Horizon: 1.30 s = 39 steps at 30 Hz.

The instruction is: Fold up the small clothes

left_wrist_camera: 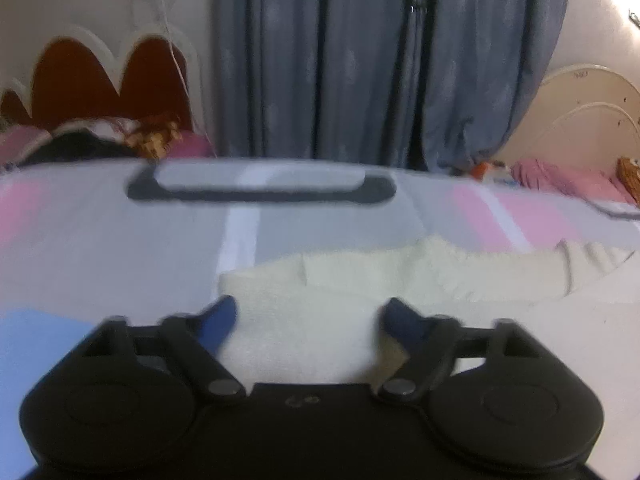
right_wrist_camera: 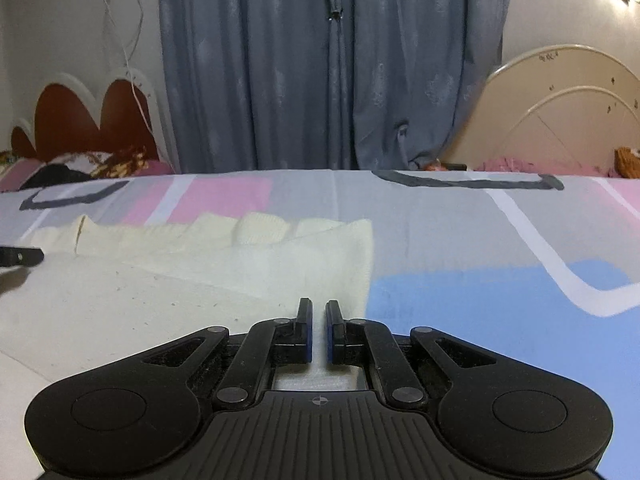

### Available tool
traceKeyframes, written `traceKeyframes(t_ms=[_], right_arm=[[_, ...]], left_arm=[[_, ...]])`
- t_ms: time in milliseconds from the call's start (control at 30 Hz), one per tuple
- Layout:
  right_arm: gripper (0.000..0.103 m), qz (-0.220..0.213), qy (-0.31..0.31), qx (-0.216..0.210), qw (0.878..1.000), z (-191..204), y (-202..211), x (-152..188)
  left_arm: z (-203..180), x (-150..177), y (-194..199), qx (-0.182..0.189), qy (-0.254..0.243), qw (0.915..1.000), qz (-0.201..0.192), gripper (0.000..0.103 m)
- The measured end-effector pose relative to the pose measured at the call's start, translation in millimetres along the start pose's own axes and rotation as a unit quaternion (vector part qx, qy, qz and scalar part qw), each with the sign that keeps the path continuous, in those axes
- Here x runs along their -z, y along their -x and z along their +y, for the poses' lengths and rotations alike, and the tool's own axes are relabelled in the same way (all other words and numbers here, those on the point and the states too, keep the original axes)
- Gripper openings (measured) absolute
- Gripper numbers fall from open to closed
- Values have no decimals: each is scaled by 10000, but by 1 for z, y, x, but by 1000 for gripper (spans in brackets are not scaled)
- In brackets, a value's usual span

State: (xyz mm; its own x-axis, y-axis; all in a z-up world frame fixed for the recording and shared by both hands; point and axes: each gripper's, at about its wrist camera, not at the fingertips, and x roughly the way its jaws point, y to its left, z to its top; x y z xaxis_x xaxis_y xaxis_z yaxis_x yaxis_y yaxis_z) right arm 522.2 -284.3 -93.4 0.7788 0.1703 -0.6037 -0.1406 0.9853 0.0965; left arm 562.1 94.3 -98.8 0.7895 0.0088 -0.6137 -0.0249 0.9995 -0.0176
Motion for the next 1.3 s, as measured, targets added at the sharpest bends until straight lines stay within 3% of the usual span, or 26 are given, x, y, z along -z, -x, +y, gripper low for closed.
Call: traceKeyframes(t_ms=[67,167,233,267,400,467,533,600,667,867,1033,1167,1300], right_arm=[[4,-240,-57,-132,9996,-3,18,0],[4,-250,-133,-409,9988,-2,29,10],[4,8,203,-329,9993,7,20,23],[4,-103,307,-286,9991,9,21,27],[5,6,187,-333,9993,7,25,19],[5,-72,63,-358,9993,2,38,20],[15,-117,-37,-392,9992,-4,52,24],[55,-165,-154,-459,9987,-12,69,34],[56,-61,-188,-512,9985,-18,85,45],[56,213,-442,-642,9967,-43,141,82],[56,513,-879,-727,9921,-58,185,117],[56,689,-933,-542,9918,-53,220,137],[56,874,-1095,-619,9882,-46,251,155]], left_arm=[[-5,8,26,284,132,9992,-251,82],[-27,30,38,388,-151,9990,-147,86],[-40,47,26,235,-457,9987,57,89],[-45,49,26,160,-588,9981,-29,90],[-44,39,38,62,-519,9986,106,84],[-40,46,60,45,-516,9987,-38,88],[-33,58,77,-34,-539,9985,13,88],[-22,75,89,-104,-565,9981,203,88],[-13,96,105,-240,-563,9972,423,88],[17,149,170,-270,-117,9979,585,89],[22,172,202,-118,-62,9977,671,89],[24,187,221,47,-87,9970,765,88],[26,205,246,307,-56,9954,907,87]])
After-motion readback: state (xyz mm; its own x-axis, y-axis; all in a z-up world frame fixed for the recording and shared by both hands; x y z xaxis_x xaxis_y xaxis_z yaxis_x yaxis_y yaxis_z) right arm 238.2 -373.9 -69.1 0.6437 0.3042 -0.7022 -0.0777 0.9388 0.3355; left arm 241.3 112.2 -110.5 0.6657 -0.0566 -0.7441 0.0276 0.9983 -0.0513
